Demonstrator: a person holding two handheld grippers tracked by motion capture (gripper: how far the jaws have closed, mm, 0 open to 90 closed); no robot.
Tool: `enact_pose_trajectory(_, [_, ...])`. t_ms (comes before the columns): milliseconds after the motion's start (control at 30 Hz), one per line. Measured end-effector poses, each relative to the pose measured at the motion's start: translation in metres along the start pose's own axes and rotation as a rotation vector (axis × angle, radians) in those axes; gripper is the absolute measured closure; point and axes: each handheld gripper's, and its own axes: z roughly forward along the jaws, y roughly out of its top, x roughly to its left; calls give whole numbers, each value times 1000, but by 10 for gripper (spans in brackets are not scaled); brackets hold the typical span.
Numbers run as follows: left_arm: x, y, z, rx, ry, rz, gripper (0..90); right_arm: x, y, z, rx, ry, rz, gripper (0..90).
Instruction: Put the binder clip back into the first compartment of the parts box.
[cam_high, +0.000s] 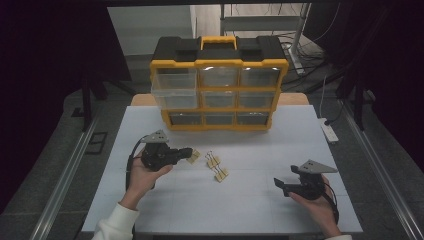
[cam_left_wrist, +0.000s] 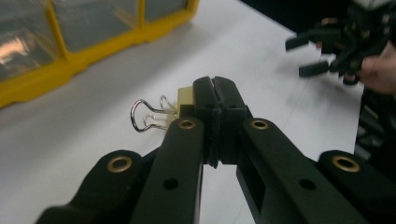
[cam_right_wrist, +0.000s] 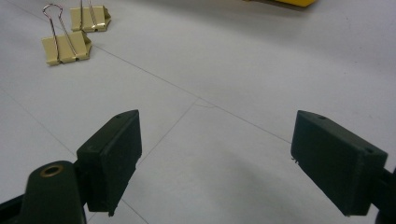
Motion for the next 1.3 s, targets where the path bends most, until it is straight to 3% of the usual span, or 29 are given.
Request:
enact_pose_trajectory(433, [-7, 16, -23, -111, 16, 7, 891, -1, 0, -1, -1, -11, 4, 167])
enact_pose_trajectory(567, [-11, 24, -30, -145, 5, 17, 891, -4, -1, -2, -6, -23, 11, 168])
enact_pose_trajectory(1300, [-23, 74, -57, -237, 44, 75, 892, -4, -1, -4, -17, -19, 22, 168])
